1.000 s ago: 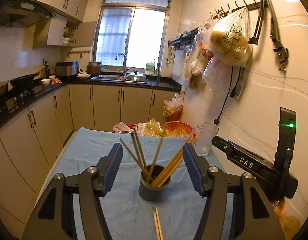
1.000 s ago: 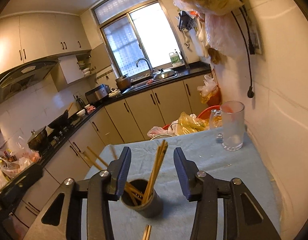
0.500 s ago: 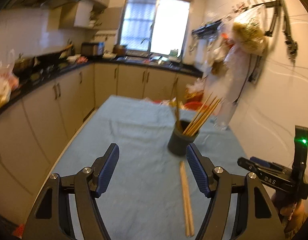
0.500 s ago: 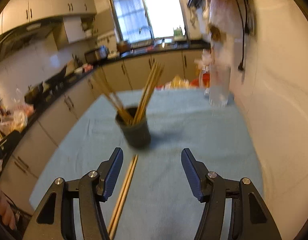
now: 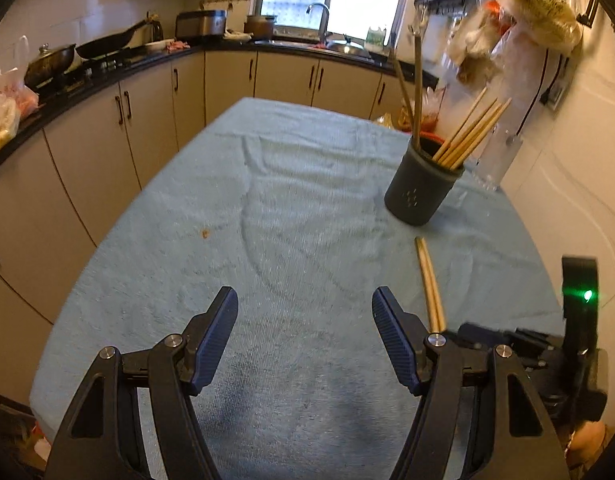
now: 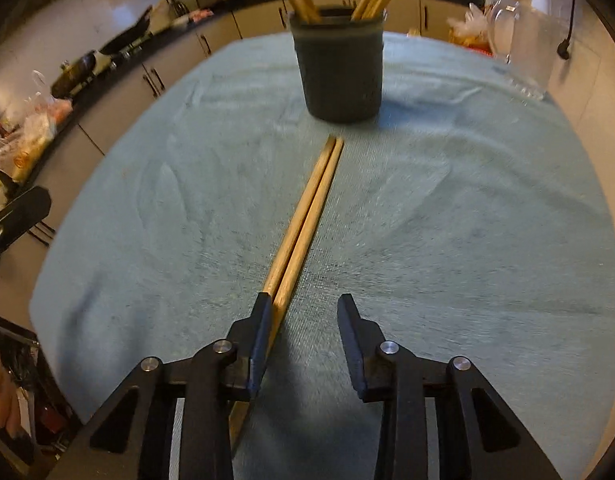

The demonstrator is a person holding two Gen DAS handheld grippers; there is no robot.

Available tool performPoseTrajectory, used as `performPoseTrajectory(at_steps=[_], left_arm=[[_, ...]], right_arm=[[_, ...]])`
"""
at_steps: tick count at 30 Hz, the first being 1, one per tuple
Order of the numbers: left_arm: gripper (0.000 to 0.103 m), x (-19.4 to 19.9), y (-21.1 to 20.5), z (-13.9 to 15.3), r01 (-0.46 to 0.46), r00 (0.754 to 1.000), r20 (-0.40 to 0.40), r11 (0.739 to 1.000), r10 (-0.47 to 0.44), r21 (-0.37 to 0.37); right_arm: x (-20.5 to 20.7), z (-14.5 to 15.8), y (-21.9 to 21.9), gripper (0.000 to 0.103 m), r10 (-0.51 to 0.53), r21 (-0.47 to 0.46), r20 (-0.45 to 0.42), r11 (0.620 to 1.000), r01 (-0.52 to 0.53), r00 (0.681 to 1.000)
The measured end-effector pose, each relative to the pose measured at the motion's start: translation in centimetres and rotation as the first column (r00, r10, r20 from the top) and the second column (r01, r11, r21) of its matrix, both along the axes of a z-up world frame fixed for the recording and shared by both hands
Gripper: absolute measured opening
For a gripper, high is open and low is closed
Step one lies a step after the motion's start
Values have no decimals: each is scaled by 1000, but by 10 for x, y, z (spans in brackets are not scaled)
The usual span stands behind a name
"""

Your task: Organize utensils

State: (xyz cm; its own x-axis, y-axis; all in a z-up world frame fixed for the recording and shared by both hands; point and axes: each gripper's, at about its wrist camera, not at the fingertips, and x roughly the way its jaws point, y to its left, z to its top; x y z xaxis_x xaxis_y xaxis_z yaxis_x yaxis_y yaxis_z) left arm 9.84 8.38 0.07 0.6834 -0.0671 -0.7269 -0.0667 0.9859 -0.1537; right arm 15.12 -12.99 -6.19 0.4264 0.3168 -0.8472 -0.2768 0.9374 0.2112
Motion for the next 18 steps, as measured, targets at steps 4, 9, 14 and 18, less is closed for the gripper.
performPoseTrajectory(at_steps=[4, 9, 14, 18], left_arm=[[68, 8, 2, -13, 7, 1000, -28, 1000, -7, -12], [68, 13, 1, -22, 15, 998, -59, 999, -16, -29], [68, 16, -8, -25, 30, 996, -80, 998, -34, -47], [68, 15, -26, -26, 79, 992, -92, 996, -81, -29]], right_arm=[[7, 1, 6, 35, -9, -52, 26, 999, 10, 1000], [10, 3, 15, 20, -10, -112, 41, 994, 14, 999], [5, 2, 22, 13, 6, -150, 62, 989, 4, 998], [6, 1, -1, 8, -71, -111, 32, 991, 74, 997]])
